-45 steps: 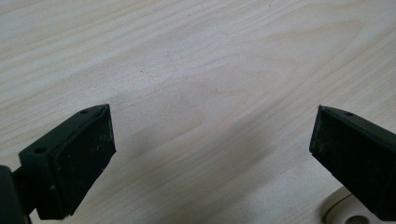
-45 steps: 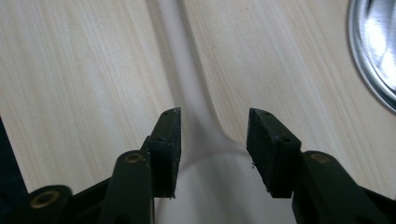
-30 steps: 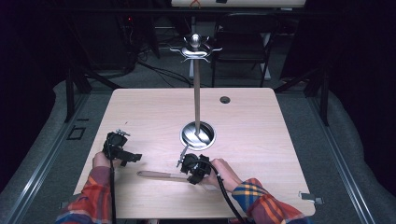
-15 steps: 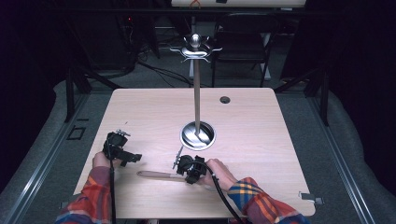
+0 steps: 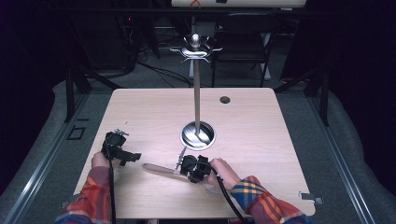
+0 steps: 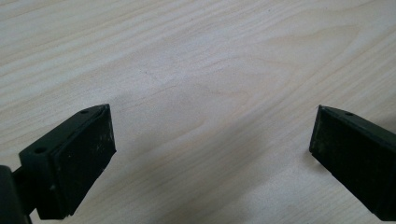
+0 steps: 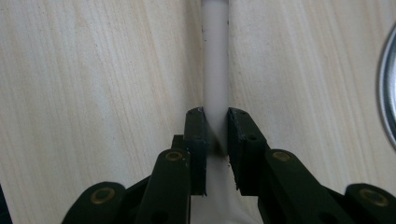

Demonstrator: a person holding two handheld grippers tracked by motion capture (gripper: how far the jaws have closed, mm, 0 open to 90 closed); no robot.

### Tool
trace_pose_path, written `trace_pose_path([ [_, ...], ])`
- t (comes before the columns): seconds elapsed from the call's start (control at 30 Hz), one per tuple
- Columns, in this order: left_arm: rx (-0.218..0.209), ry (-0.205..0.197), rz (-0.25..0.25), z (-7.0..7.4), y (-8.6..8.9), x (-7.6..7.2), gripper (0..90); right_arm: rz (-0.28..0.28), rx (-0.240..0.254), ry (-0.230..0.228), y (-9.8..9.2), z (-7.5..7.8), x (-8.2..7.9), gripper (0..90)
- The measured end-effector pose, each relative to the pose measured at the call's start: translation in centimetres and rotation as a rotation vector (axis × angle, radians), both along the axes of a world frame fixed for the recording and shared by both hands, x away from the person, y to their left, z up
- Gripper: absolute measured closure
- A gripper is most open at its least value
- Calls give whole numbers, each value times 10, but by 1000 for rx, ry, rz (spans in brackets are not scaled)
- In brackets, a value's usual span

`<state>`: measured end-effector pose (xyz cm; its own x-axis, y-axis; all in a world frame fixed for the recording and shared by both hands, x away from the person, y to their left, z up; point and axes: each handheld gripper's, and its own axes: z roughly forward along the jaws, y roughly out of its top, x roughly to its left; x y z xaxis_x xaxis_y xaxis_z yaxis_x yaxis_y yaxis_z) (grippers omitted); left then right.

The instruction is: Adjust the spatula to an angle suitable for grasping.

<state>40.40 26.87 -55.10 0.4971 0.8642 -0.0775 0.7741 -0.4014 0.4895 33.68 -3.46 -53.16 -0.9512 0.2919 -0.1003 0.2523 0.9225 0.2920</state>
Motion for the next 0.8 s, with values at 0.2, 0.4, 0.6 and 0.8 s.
trace_pose_path([
  [0.2,-4,-1,3,0,0,0,0,-20,-4,-2,-13,3,-1,784],
  [0.4,-7,0,7,0,0,-1,0,-42,-21,-4,-29,5,-1,784],
  [0.6,-8,-2,7,0,0,-1,0,-45,-25,-2,-34,7,-2,784],
  [0.8,-4,2,1,1,0,-1,1,-53,-30,2,-37,7,-2,783],
])
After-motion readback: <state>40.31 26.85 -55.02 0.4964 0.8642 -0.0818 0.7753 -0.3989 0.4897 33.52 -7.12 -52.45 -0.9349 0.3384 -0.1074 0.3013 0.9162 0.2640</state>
